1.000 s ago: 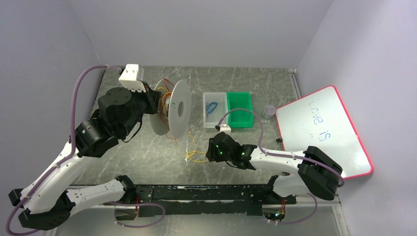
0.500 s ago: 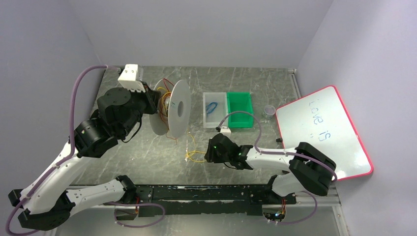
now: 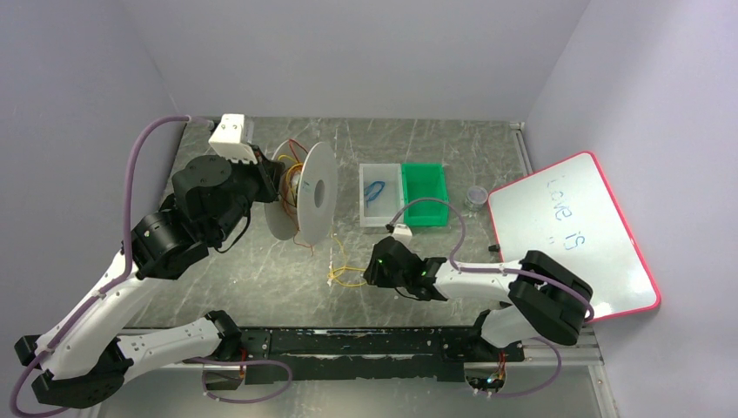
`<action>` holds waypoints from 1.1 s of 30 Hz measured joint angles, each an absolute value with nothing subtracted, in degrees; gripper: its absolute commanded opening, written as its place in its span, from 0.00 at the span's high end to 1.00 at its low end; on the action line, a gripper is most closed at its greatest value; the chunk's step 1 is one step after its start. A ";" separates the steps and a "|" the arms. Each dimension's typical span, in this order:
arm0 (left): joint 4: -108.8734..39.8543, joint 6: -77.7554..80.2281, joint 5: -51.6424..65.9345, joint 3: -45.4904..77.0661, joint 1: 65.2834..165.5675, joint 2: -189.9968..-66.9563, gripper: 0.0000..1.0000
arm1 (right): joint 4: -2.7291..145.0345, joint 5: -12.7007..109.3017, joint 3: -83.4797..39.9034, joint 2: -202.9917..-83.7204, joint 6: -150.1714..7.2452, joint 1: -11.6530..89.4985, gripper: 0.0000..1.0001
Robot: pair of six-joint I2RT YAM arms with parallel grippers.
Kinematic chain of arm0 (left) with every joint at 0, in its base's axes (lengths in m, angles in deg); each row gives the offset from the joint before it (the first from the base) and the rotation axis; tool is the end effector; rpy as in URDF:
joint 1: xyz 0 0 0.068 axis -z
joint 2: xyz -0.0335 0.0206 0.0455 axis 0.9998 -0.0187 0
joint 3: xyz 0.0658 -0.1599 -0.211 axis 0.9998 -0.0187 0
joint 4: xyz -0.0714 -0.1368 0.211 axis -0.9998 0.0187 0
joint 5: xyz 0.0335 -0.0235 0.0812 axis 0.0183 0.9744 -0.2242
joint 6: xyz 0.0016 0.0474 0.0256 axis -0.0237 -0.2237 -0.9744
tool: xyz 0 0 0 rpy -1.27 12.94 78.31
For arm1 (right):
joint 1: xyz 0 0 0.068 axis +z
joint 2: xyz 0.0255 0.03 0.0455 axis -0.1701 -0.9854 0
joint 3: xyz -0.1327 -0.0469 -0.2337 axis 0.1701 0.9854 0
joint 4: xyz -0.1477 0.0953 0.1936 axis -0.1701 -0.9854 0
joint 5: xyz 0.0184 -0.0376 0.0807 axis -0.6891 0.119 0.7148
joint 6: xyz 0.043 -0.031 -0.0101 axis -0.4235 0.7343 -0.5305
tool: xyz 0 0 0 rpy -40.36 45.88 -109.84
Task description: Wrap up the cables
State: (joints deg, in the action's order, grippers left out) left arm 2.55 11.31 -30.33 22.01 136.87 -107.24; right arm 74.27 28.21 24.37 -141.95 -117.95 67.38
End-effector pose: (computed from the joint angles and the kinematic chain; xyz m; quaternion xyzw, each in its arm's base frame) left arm 0.1251 -0.1127 0.4632 0.0128 0.7623 -0.1928 0.6177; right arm 0.1399 0.2059 0.1430 0.0045 0.9279 0.2382 0.2868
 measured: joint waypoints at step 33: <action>3.43 12.53 -34.59 23.19 136.87 -112.49 0.93 | 78.91 31.99 30.73 -128.75 -115.63 69.69 1.00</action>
